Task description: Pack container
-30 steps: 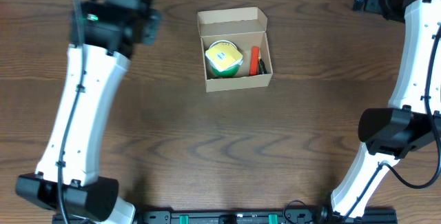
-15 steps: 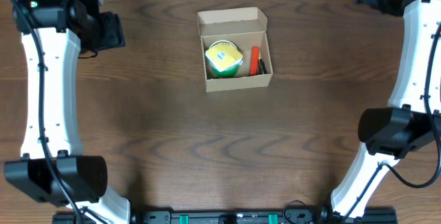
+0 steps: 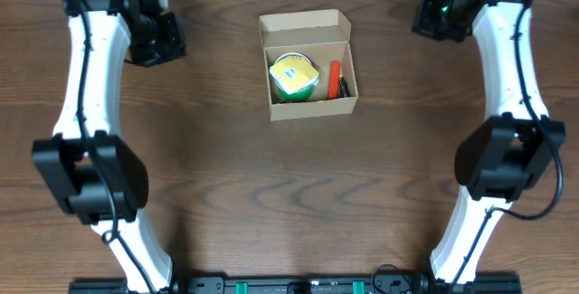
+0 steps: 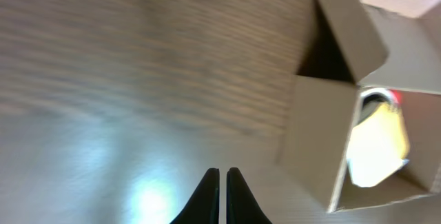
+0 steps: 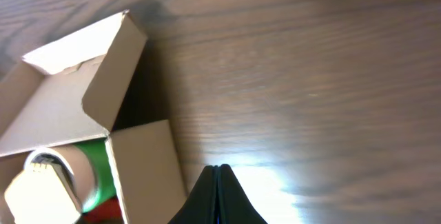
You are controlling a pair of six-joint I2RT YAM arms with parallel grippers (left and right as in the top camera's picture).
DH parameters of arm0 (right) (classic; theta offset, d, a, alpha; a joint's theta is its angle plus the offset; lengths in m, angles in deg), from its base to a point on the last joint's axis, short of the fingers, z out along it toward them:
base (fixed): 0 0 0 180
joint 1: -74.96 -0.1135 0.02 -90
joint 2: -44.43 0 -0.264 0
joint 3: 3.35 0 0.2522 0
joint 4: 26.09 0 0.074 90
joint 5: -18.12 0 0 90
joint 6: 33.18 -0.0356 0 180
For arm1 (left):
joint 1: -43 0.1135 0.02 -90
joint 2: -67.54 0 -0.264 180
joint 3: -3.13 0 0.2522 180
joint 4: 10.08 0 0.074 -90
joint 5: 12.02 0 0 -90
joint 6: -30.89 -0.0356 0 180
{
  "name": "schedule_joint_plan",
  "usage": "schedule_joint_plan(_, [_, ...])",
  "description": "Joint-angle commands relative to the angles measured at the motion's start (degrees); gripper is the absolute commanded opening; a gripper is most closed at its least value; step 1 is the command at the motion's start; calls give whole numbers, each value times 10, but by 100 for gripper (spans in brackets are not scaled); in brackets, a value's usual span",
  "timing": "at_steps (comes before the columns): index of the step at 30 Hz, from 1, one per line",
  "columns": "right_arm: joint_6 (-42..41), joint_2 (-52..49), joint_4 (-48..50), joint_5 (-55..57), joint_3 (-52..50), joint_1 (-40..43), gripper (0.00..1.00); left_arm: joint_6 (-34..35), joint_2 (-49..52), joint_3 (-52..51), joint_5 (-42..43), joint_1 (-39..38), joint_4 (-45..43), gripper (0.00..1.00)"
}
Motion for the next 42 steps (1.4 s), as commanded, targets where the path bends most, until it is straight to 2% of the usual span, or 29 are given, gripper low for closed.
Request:
schedule_joint_plan(1, [-38,-35,22,-90,-22,2,1,38,39,0,114,-1,-16,6])
schedule_joint_plan(6, [-67,-89,80,-242,-22,5,1,59,98,0,240,-1,-61,6])
schedule_joint_plan(8, [-91,-109,102,-286,-22,10,1,72,115,0,267,-1,-79,6])
schedule_joint_plan(20, [-242,-227,261,-442,-22,18,1,160,182,0,315,-4,-180,6])
schedule_joint_plan(33, [-268,-265,331,-455,-22,-15,1,270,250,0,350,-45,-296,6])
schedule_joint_plan(42, [-273,-265,355,-440,-22,-37,1,297,257,0,342,-67,-334,6])
